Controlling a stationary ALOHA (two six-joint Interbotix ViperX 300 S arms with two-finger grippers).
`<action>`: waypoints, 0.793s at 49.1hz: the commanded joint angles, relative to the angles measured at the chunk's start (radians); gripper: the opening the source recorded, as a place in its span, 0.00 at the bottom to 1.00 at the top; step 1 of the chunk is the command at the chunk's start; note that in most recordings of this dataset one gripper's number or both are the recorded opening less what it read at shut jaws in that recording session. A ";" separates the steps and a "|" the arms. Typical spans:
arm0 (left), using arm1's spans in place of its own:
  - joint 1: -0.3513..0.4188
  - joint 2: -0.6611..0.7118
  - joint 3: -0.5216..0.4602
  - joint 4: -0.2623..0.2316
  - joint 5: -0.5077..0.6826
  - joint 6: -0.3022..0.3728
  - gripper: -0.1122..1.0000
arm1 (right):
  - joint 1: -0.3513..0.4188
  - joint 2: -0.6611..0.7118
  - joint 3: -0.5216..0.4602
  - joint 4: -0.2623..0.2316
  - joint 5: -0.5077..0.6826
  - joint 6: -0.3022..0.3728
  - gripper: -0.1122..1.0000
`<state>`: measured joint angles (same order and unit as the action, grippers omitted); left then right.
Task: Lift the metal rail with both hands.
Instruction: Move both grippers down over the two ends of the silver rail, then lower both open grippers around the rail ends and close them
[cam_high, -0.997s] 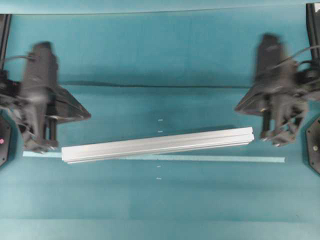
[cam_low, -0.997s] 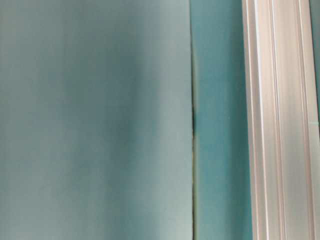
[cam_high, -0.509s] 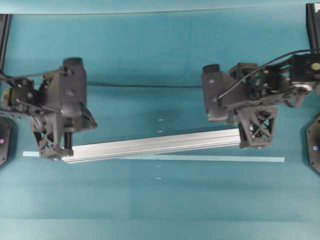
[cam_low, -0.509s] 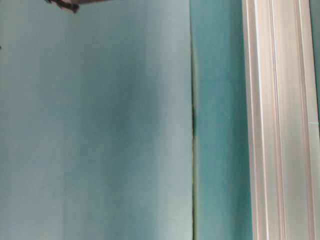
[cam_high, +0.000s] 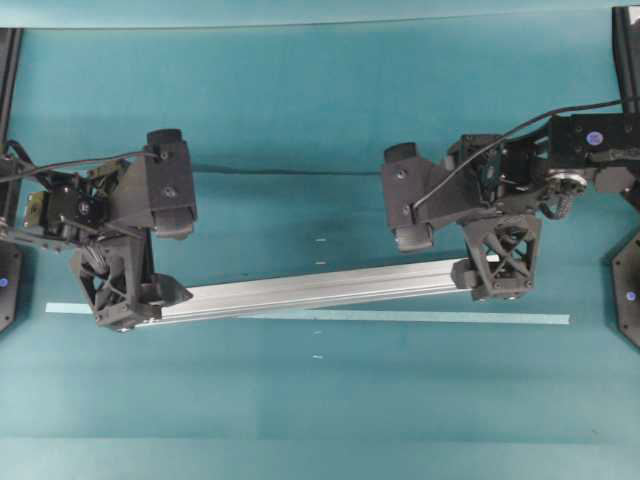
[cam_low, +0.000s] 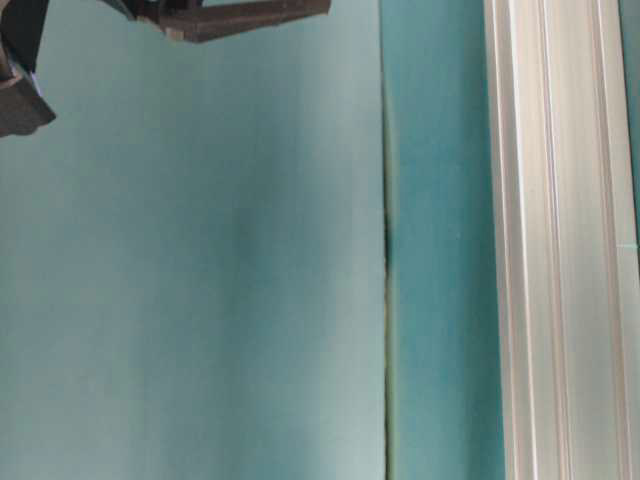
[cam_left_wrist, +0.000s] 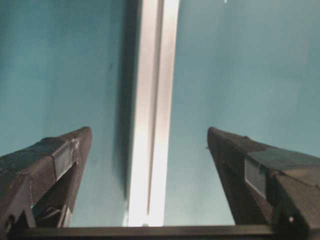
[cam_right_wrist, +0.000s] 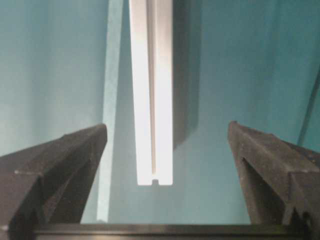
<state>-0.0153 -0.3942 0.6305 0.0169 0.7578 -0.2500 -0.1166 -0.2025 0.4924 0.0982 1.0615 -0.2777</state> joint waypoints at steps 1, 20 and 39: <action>-0.003 -0.003 -0.018 0.003 0.000 0.000 0.99 | 0.003 -0.002 -0.011 0.000 -0.002 -0.002 1.00; -0.008 0.067 -0.038 0.003 0.032 -0.083 0.99 | -0.002 0.021 0.038 -0.002 -0.041 -0.008 1.00; -0.012 0.186 -0.038 0.003 0.026 -0.083 0.99 | -0.003 0.049 0.101 0.000 -0.112 -0.011 1.00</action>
<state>-0.0215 -0.2163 0.6090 0.0169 0.7931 -0.3329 -0.1197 -0.1626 0.5875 0.0982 0.9572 -0.2853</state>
